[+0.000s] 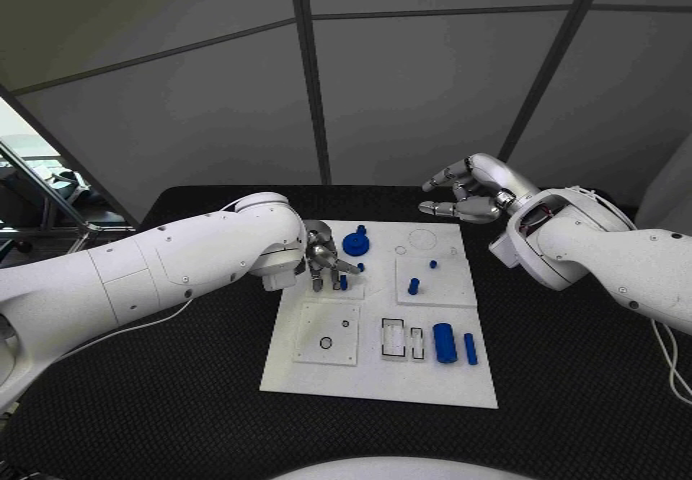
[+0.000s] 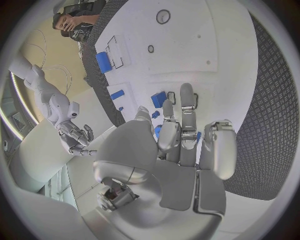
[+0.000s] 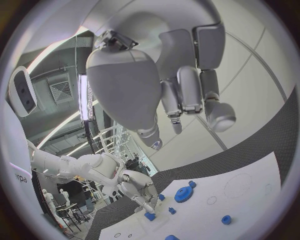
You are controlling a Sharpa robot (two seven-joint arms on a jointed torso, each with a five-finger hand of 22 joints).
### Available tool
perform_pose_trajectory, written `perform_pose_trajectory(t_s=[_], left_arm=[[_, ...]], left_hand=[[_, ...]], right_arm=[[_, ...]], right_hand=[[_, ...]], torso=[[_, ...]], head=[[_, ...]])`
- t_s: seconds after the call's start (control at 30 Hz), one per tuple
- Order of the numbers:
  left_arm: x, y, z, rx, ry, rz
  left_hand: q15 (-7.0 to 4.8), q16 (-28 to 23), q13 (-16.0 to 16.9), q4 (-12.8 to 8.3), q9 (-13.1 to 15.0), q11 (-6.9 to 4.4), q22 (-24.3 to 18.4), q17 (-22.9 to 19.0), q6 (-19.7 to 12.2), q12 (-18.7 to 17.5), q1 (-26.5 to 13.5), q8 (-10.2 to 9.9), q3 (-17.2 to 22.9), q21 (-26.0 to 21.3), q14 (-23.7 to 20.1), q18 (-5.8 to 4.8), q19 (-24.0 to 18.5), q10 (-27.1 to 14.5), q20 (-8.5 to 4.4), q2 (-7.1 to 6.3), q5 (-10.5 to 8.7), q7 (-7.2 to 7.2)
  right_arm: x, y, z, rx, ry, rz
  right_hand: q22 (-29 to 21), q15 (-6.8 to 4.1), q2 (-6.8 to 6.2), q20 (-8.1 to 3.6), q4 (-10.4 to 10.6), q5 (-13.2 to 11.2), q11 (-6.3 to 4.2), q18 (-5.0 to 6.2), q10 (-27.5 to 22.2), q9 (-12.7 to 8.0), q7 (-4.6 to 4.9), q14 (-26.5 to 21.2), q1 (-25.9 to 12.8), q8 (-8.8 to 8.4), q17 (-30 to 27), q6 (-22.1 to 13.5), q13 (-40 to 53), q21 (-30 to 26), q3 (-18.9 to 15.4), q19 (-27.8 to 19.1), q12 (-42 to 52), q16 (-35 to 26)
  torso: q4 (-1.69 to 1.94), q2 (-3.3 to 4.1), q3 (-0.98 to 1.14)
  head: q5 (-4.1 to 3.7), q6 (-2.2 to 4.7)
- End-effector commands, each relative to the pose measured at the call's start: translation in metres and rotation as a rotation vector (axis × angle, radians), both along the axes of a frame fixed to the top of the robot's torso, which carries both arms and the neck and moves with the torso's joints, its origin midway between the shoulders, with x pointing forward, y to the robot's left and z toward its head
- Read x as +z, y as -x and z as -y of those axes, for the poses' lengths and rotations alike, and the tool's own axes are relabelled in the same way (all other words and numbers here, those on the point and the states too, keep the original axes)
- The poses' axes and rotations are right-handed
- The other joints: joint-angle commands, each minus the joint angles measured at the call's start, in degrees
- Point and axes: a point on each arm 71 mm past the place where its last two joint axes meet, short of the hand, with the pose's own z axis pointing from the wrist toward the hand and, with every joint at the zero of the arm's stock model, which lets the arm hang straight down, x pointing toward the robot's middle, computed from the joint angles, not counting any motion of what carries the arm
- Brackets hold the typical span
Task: Assemble the parts on the task board
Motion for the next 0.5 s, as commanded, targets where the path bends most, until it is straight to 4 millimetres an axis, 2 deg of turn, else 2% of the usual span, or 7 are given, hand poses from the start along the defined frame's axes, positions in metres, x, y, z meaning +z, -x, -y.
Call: perform_pose_trajectory(t_s=[0.03, 0.5], left_arm=[[-0.0002, -0.0001, 0.0011, -0.018, -0.015, -0.012], [-0.0016, 0.0001, 0.003, -0.03, -0.022, -0.023]], left_hand=[[-0.06, -0.2, 1.7, -0.2, 0.1, -0.19, 3.4, 0.1, -0.3, 0.3, 0.0, 0.4, -0.1, 0.2, 0.5, -0.32, 1.4, 0.1, -0.17, 0.18, 0.18, -0.08], [-0.07, -0.5, 1.3, -1.0, 0.7, -0.19, 3.4, 0.4, -0.7, -0.1, 1.8, 0.6, 0.3, 0.1, 0.6, -0.3, 1.3, -0.3, -0.18, 0.44, 0.21, -0.09]], right_arm=[[0.0013, -0.0002, -0.0014, 0.009, 0.007, 0.002], [0.0007, -0.0003, -0.0027, 0.011, 0.01, -0.005]], right_hand=[[0.0, -0.37, 0.3, 0.1, 0.0, 0.2, -0.13, 0.36, -0.4, -0.1, -0.19, 3.2, 0.1, 0.25, 3.7, 0.2, 3.2, -0.2, -0.2, -0.4, -0.1, -0.2], [-0.2, -0.4, 0.42, 0.08, 0.0, 0.4, -0.16, 0.39, -0.5, -0.1, -0.22, 3.2, 0.1, 0.33, 3.6, 0.3, 3.1, -0.3, -0.3, -0.4, -0.2, -0.3]], torso=[[0.0, 0.01, 0.01], [0.04, 0.01, 0.02]], head=[[0.01, -0.14], [-0.04, -0.45]])
